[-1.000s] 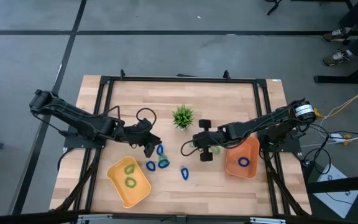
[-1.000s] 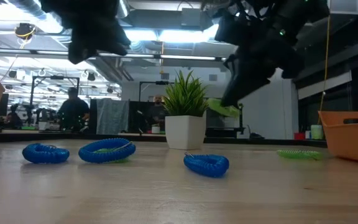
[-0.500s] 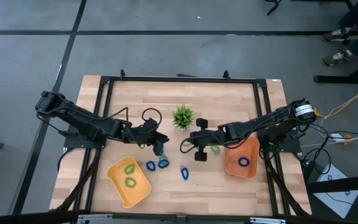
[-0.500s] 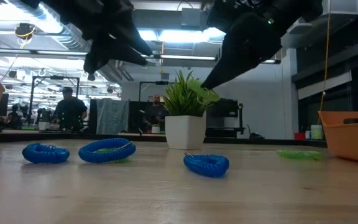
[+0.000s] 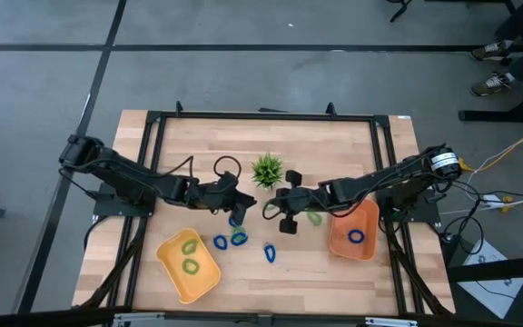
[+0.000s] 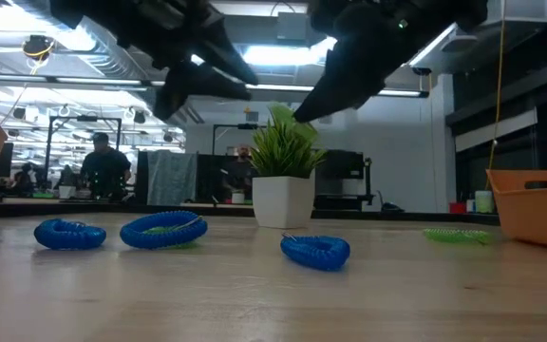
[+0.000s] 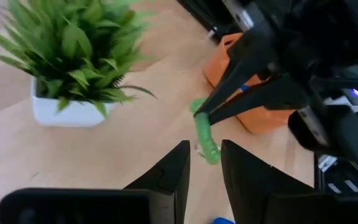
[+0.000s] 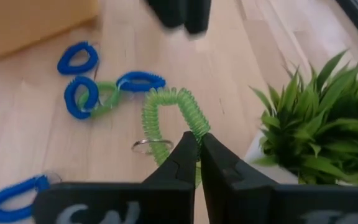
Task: Sort spring keychains
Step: Put the green spring keychain into the yellow bin
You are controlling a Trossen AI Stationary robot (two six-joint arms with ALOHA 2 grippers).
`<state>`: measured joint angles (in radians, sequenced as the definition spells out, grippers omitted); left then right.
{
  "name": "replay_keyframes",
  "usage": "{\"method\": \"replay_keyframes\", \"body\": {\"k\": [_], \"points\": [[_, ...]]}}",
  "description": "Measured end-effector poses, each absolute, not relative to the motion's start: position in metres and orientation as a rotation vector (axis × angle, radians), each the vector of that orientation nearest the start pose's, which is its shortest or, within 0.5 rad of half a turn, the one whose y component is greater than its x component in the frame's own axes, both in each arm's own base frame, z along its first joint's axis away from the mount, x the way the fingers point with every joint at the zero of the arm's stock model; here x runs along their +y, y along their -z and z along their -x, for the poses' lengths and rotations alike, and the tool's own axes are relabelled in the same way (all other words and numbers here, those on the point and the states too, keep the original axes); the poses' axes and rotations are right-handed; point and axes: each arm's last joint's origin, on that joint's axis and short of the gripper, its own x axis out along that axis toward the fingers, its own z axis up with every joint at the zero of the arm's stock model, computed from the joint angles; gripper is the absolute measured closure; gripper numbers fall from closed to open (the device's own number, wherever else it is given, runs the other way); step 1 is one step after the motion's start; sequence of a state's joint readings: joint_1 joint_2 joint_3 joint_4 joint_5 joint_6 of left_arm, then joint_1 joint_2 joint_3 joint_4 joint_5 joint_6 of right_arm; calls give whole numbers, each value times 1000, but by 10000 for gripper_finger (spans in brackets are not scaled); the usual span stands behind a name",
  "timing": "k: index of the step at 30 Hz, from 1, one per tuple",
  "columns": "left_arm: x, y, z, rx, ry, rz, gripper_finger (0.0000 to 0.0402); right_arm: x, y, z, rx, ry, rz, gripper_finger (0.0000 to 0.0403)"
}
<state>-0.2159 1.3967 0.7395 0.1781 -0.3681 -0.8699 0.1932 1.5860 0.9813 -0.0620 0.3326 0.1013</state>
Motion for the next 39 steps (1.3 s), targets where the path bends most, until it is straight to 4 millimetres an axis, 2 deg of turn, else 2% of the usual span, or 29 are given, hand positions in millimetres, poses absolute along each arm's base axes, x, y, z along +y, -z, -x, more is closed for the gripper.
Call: {"method": "replay_keyframes", "body": {"k": [6,15,21,26,32,39], "points": [[-55,-209,-293,374,-286,731,297,55,-220,-331,624,163,76,393],[-56,-196,-301,384,-284,725,241,55,-221,-332,612,154,97,393],[-57,-195,-305,353,-275,728,207,55,-222,-332,600,152,94,393],[-58,-197,-307,330,-258,679,197,56,-222,-333,596,133,94,393],[-57,-197,-306,308,-298,681,225,56,-223,-333,586,126,113,393],[-57,-196,-306,312,-308,679,307,56,-225,-335,561,120,134,392]]}}
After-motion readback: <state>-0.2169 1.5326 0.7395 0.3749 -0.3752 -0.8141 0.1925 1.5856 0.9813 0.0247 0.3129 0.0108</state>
